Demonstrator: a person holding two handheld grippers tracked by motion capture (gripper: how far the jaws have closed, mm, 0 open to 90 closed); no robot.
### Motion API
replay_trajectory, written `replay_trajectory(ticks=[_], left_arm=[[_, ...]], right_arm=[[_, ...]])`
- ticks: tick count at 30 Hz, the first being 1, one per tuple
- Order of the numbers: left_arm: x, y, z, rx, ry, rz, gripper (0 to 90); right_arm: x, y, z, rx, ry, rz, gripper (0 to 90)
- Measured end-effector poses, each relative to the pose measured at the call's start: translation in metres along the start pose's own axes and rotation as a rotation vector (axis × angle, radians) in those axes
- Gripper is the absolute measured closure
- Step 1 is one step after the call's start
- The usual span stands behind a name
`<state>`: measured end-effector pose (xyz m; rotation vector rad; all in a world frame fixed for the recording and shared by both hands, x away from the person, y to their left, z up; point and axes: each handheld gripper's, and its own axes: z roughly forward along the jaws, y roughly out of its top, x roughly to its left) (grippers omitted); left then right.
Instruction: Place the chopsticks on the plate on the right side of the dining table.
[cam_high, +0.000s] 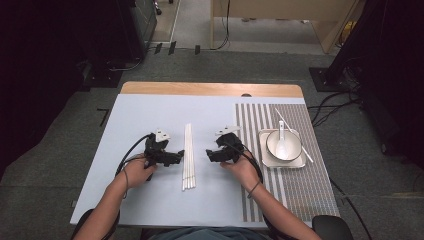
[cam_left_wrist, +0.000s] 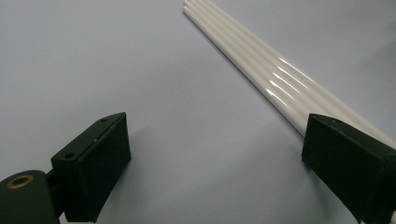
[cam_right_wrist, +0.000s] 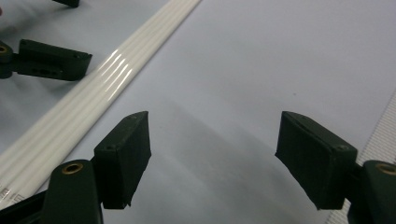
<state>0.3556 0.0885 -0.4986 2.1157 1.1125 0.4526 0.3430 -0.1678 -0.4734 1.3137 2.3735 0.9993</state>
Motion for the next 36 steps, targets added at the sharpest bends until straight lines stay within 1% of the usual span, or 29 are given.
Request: replay_trajectory(ticks=[2,4,5,6,10,13,19,27,28,30,33,36], left_arm=[[0.0,0.0,0.0,0.0,0.0,0.0,7.8],[0.0,0.0,0.0,0.0,0.0,0.0,7.8],[0.0,0.0,0.0,0.0,0.0,0.0,7.9],[0.0,0.0,0.0,0.0,0.0,0.0,7.8],[0.0,0.0,0.0,-0.002,0.0,-0.002,7.8],[0.0,0.0,0.0,0.002,0.0,0.001,7.8],[0.0,0.0,0.0,0.002,0.0,0.002,7.8],[0.0,0.0,0.0,0.002,0.001,0.002,7.8],[0.0,0.0,0.0,0.002,0.001,0.002,7.8],[0.0,0.0,0.0,0.003,0.001,0.003,7.8],[0.0,0.0,0.0,0.003,0.001,0.003,7.9],[0.0,0.0,0.0,0.003,0.001,0.003,7.8]], right_arm=[[0.004,0.0,0.001,-0.005,0.003,-0.014,27.3],[0.008,0.001,0.002,-0.012,-0.002,-0.052,27.7],[0.009,0.001,0.002,-0.012,-0.002,-0.057,27.9],[0.011,0.001,0.002,-0.013,-0.002,-0.056,28.0],[0.014,0.002,0.006,-0.019,0.028,-0.027,28.2],[0.016,0.003,0.009,-0.014,0.049,-0.01,28.4],[0.018,0.003,0.014,0.0,0.057,0.005,31.7],[0.024,0.004,0.019,-0.013,0.072,-0.03,37.2],[0.026,0.004,0.019,-0.011,0.073,-0.032,39.6],[0.027,0.004,0.02,-0.014,0.076,-0.031,40.0],[0.03,0.003,0.021,-0.015,0.079,-0.045,40.1],[0.032,0.003,0.023,-0.016,0.083,-0.035,39.1]])
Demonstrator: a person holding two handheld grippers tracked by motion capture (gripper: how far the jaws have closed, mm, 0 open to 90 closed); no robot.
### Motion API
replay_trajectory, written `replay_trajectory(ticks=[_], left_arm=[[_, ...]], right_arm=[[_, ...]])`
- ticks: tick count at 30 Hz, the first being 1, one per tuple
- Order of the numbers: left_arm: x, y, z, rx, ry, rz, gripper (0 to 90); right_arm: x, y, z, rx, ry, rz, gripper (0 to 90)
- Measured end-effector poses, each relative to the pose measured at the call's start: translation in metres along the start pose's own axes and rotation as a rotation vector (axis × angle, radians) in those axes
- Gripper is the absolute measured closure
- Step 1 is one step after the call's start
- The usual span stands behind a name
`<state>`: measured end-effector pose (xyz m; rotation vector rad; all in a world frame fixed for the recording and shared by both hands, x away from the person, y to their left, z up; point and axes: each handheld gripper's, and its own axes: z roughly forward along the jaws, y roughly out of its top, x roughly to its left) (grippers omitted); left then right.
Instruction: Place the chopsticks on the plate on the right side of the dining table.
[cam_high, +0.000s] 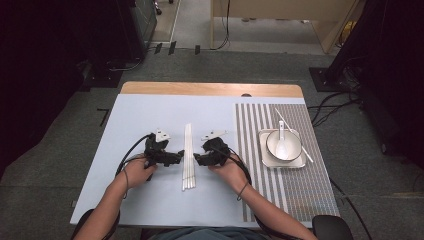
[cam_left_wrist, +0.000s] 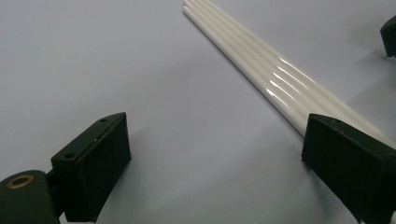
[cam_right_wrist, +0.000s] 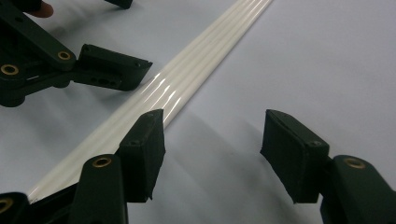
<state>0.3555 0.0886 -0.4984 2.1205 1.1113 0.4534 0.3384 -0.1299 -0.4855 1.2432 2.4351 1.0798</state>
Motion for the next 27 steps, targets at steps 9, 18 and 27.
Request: replay_trajectory(ticks=[9,18,27], left_arm=[[0.0,0.0,0.0,0.0,0.0,0.0,7.8],[0.0,0.0,0.0,0.001,0.0,0.001,7.9],[0.0,0.0,0.0,0.0,0.0,0.0,7.8]], right_arm=[[0.008,0.003,0.007,-0.009,0.009,-0.045,41.6],[0.013,0.004,0.009,-0.003,0.023,-0.031,46.3],[0.012,0.004,0.009,0.01,0.045,-0.013,54.6]])
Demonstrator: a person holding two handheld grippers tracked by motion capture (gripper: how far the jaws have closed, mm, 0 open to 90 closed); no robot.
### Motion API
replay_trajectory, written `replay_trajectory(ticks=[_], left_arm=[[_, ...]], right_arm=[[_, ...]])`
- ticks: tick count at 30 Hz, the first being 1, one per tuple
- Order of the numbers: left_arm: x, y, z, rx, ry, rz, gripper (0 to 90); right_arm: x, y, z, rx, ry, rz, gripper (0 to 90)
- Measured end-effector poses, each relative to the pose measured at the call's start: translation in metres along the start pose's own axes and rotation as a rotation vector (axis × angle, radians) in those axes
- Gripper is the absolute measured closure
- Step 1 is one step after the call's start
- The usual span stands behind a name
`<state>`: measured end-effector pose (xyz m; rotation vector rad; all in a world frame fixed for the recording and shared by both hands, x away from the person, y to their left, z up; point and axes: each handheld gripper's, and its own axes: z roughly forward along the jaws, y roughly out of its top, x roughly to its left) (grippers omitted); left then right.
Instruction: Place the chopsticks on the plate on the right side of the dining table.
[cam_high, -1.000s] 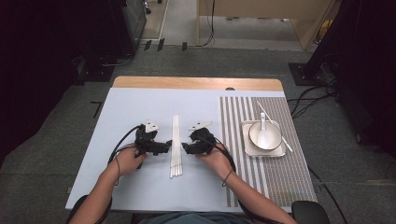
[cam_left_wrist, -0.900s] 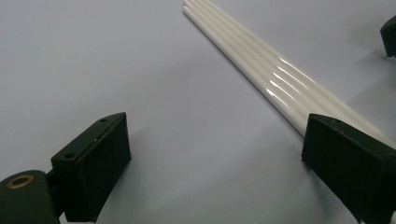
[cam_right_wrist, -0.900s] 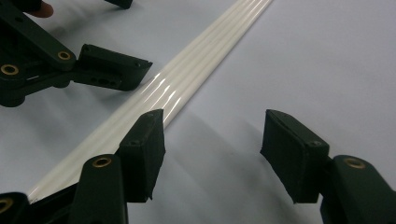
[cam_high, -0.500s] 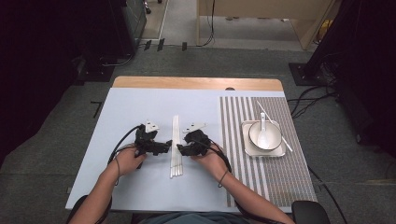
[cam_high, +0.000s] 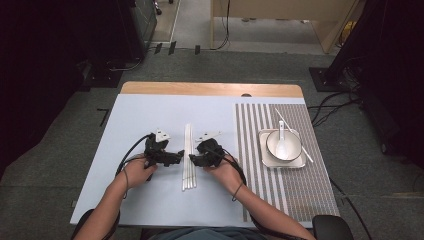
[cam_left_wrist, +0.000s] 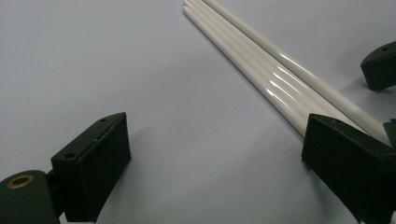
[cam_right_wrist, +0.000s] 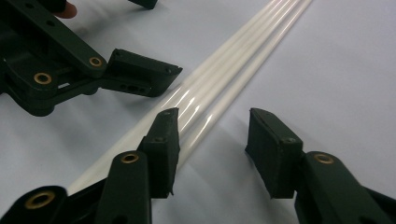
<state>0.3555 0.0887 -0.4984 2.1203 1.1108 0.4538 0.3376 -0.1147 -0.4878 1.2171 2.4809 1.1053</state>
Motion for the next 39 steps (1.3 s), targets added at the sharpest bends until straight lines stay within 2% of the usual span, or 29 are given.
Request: replay_trajectory(ticks=[11,19,29,39], left_arm=[[0.0,0.0,0.0,0.0,0.0,0.0,7.9],[0.0,0.0,0.0,0.002,0.001,0.001,7.8],[0.0,0.0,0.0,0.002,0.0,0.0,7.8],[0.0,0.0,0.0,0.001,-0.001,0.0,7.9]], right_arm=[[-0.001,-0.001,-0.003,0.002,-0.012,0.016,64.5],[-0.002,-0.002,-0.004,0.015,-0.036,-0.008,75.3],[-0.007,-0.002,-0.008,0.025,-0.041,0.01,79.3],[-0.021,-0.01,-0.018,0.032,-0.062,0.032,82.1]])
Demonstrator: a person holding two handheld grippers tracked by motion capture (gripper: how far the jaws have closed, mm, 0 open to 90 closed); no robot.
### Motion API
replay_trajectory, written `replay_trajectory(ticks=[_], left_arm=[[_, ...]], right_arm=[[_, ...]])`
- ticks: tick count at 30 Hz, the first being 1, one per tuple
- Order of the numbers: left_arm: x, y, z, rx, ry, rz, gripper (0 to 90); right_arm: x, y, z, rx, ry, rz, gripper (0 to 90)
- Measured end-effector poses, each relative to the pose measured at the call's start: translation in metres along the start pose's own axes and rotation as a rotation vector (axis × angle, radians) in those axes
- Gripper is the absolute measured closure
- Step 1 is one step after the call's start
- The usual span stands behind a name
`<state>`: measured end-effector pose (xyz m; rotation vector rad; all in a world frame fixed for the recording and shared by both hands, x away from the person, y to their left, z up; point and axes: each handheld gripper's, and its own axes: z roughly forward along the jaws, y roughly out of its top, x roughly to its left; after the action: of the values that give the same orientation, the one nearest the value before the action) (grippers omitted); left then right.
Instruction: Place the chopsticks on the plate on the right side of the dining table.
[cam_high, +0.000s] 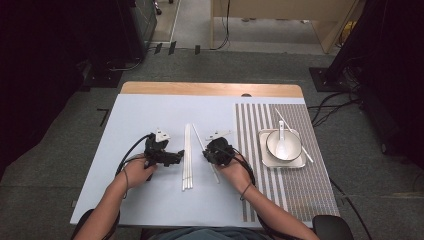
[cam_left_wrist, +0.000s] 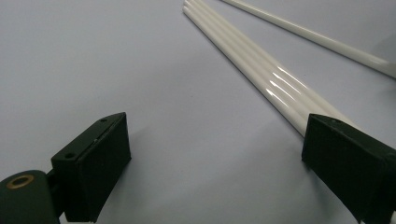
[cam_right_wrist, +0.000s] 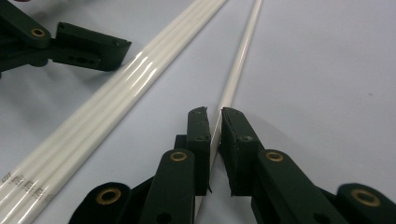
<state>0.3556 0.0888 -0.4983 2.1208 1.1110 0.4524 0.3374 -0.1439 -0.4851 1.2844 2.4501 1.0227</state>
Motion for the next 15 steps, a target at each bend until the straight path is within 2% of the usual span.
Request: replay_trajectory(ticks=[5,7,14,15], left_arm=[[0.0,0.0,0.0,-0.002,-0.001,-0.002,7.9],[0.0,0.0,0.0,-0.004,-0.002,-0.004,7.9],[0.0,0.0,0.0,-0.005,-0.003,-0.006,7.9],[0.0,0.0,0.0,-0.005,-0.003,-0.007,7.9]], right_arm=[[-0.007,-0.001,-0.003,0.008,-0.006,0.015,83.3],[-0.009,-0.001,-0.004,0.011,-0.009,0.0,83.8],[-0.017,0.0,-0.009,0.005,-0.015,0.006,85.5],[-0.018,0.0,-0.011,0.0,-0.018,0.005,90.0]])
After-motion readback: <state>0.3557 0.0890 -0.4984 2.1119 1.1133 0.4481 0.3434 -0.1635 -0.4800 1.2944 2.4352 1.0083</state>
